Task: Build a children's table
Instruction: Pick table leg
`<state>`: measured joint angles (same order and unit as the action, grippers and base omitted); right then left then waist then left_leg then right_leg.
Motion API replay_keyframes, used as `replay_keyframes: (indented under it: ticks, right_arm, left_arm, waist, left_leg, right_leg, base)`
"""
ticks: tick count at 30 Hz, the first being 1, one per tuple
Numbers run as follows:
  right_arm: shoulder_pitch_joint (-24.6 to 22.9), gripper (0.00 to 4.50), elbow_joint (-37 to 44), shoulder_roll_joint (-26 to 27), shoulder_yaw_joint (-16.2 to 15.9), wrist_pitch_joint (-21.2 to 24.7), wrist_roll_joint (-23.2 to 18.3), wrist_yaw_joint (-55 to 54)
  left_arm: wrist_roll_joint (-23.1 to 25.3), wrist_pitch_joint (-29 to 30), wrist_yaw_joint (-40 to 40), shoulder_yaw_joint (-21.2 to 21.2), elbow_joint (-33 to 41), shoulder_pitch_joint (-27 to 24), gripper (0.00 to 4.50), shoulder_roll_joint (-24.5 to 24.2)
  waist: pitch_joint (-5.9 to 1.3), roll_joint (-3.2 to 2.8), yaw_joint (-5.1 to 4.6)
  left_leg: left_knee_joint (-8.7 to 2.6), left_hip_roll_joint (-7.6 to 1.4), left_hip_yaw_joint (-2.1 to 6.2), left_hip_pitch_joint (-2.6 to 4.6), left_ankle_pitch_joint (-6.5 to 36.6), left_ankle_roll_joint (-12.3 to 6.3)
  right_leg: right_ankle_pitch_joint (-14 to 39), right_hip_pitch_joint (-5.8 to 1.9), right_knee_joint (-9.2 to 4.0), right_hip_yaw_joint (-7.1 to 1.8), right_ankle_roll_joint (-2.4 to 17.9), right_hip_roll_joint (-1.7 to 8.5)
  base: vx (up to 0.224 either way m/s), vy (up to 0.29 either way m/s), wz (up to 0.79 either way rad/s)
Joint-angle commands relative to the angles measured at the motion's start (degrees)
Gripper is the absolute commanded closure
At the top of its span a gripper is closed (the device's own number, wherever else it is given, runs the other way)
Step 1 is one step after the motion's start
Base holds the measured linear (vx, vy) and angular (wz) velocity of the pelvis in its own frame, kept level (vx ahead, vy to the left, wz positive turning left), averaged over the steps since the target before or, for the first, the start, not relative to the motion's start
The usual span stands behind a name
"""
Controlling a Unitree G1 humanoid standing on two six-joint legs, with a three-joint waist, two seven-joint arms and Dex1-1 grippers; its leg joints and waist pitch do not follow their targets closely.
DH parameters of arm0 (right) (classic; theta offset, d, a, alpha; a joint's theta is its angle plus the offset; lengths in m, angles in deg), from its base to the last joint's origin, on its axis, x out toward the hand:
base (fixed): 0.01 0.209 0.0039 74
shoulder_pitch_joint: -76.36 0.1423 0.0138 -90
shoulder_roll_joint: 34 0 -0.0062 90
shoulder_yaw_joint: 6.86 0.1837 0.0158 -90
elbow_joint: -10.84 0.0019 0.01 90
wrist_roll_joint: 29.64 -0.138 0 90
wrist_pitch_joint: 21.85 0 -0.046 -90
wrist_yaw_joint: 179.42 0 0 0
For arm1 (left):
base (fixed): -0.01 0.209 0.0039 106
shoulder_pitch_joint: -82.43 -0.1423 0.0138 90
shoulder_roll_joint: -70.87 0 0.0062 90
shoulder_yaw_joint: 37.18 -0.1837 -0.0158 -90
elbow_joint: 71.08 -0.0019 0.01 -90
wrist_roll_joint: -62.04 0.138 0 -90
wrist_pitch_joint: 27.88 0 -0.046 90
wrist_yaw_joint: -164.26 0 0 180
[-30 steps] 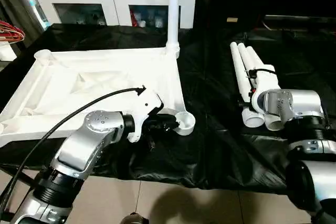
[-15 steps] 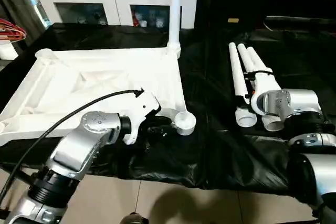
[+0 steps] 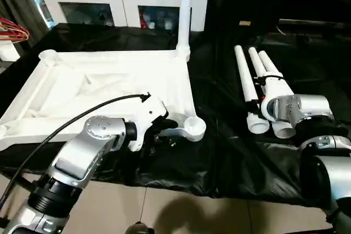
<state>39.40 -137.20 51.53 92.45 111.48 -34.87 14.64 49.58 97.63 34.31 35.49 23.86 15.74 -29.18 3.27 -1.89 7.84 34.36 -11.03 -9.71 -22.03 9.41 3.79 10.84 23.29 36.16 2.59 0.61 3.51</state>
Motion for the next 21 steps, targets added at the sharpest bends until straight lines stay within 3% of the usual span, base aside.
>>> replay_keyframes:
  ticks: [1,3,4,6,11,12,13,14,15,16,17,18,19,21]
  right_arm:
    - [0.36,2.56,-1.46,-0.28,0.75,-0.65,-0.43,-0.55]
    - [0.9,2.59,-0.97,-0.46,2.11,-2.25,-1.64,-0.31]
    - [0.9,2.59,-0.97,-0.46,2.11,-2.25,-1.64,-0.31]
    - [1.13,2.6,0.53,-0.47,3.96,-4.34,-3.74,1.47]
    - [-0.3,2.61,5.88,0.07,7.8,-4.31,-8.67,5.88]
    - [-1.51,2.62,8.1,0.5,10.14,-3.4,-11.1,6.51]
    - [-1.55,2.62,8.17,0.52,10.22,-3.37,-11.18,6.53]
    - [-3.6,2.62,11.36,1.45,11.92,-3.61,-13.69,8.08]
    - [-3.6,2.62,11.36,1.45,11.92,-3.61,-13.69,8.08]
    - [-5.18,2.62,13.75,2.32,12.59,-4.37,-15.01,8.95]
    - [-6.8,2.62,16.15,3.05,13.2,-5.38,-16.3,9.95]
    - [-11.49,2.62,23.54,5.01,14.51,-6.92,-20.08,13.34]
    - [-13.33,2.62,26.64,5.85,14.96,-7.25,-21.75,14.94]
    - [-17.44,2.62,33.63,7.38,15.63,-5.22,-25.81,18.17]
  left_arm:
    - [0.71,-0.38,-0.99,0.54,-0.53,1.53,1.55,0.24]
    - [0.95,-1.57,-3.91,2.18,-1.84,2.61,1.36,2.29]
    - [0.95,-1.57,-3.91,2.18,-1.84,2.61,1.27,2.29]
    - [0.74,-2.15,-7.03,4.16,-3.99,4.24,1.13,4.77]
    - [-1.1,-0.69,-15.42,9.66,-9.46,10.03,0.83,11.42]
    - [-2.45,0.88,-17.16,10.96,-11.31,12.37,0.67,13.73]
    - [-2.49,0.93,-17.21,11.0,-11.37,12.45,0.55,13.8]
    - [-3.17,4.98,-22.72,14.15,-15.3,15.53,0.47,16.86]
    - [-3.17,4.98,-22.72,14.15,-15.3,15.53,0.47,16.86]
    - [-4.62,5.92,-24.28,16.18,-17.3,16.76,0.35,18.22]
    - [-5.82,6.19,-24.81,17.49,-18.38,17.49,0.25,19.27]
    - [-9.23,7.39,-23.82,19.51,-18.86,18.46,0.15,21.58]
    - [-10.52,8.09,-23.53,20.24,-18.84,18.78,0.08,22.43]
    - [-13.17,9.5,-23.39,21.96,-19.42,19.56,0.01,24.17]
  waist:
    - [-4.22,0.49,-0.14]
    - [-4.24,0.02,-0.04]
    - [-4.32,0.15,0.03]
    - [-4.35,-0.17,0.15]
    - [-4.54,0.3,0.53]
    - [-4.32,0.63,0.47]
    - [-4.28,0.6,0.62]
    - [-4.49,0.37,0.76]
    - [-4.42,0.46,0.72]
    - [-4.64,-0.44,0.9]
    - [-4.48,0.22,0.77]
    - [-4.73,0.39,0.89]
    - [-4.77,1.17,1.5]
    - [-4.99,1.18,1.72]
  left_leg:
    - [-3.48,-1.17,0.07,0.96,11.1,2.45]
    - [-3.44,-1.1,0.11,0.95,11.85,2.74]
    - [-3.4,-1.11,0.11,1.05,11.87,2.78]
    - [-3.35,-1.05,0.24,0.87,11.76,2.76]
    - [-3.06,-0.99,0.28,0.51,8.0,0.52]
    - [-3.04,-0.86,0.12,0.4,7.54,-0.04]
    - [-2.97,-0.77,0.03,0.44,7.42,-0.26]
    - [-2.88,-0.88,0.2,0.49,7.19,-0.69]
    - [-2.89,-0.79,0.08,0.47,7.3,-0.95]
    - [-2.76,-0.85,0.28,0.55,7.36,-0.81]
    - [-2.84,-0.7,0.12,0.47,7.54,-1.32]
    - [-2.88,-0.82,0.29,0.46,7.25,-1.39]
    - [-2.9,-1.01,0.24,0.39,5.95,-2.37]
    - [-2.65,-1.01,0.18,0.22,3.63,-4.3]
  right_leg:
    - [11.23,-2.65,-4.13,-2.0,10.34,3.7]
    - [11.09,-2.66,-4.25,-1.99,10.16,3.6]
    - [10.7,-2.69,-4.22,-1.99,10.23,3.58]
    - [9.26,-2.86,-3.98,-1.92,10.56,3.56]
    - [3.48,-3.31,-3.59,-1.84,11.49,3.52]
    - [2.98,-3.3,-3.62,-1.86,11.82,3.44]
    - [3.2,-3.28,-3.73,-1.91,11.77,3.43]
    - [3.5,-3.37,-3.66,-1.83,12.21,3.6]
    - [3.76,-3.32,-3.89,-1.8,12.14,3.45]
    - [3.74,-3.34,-3.65,-1.76,12.25,3.62]
    - [4.13,-3.41,-4.21,-1.73,11.95,3.49]
    - [4.09,-3.64,-4.01,-1.69,12.09,3.7]
    - [3.22,-3.78,-3.86,-1.73,12.15,4.14]
    - [0.96,-3.68,-3.55,-1.65,13.21,3.88]
  base:
    - [0.0,0.0,0.0]
    - [0.0,0.0,0.0]
    - [0.0,0.0,0.0]
    - [0.0,0.0,0.0]
    - [0.0,0.0,0.0]
    - [0.0,0.0,0.0]
    - [0.0,0.0,0.0]
    - [0.0,0.0,0.0]
    - [0.0,0.0,0.0]
    - [0.0,0.0,0.0]
    - [0.0,0.0,0.0]
    - [0.0,0.0,0.0]
    - [0.0,0.0,0.0]
    - [0.0,0.0,0.0]
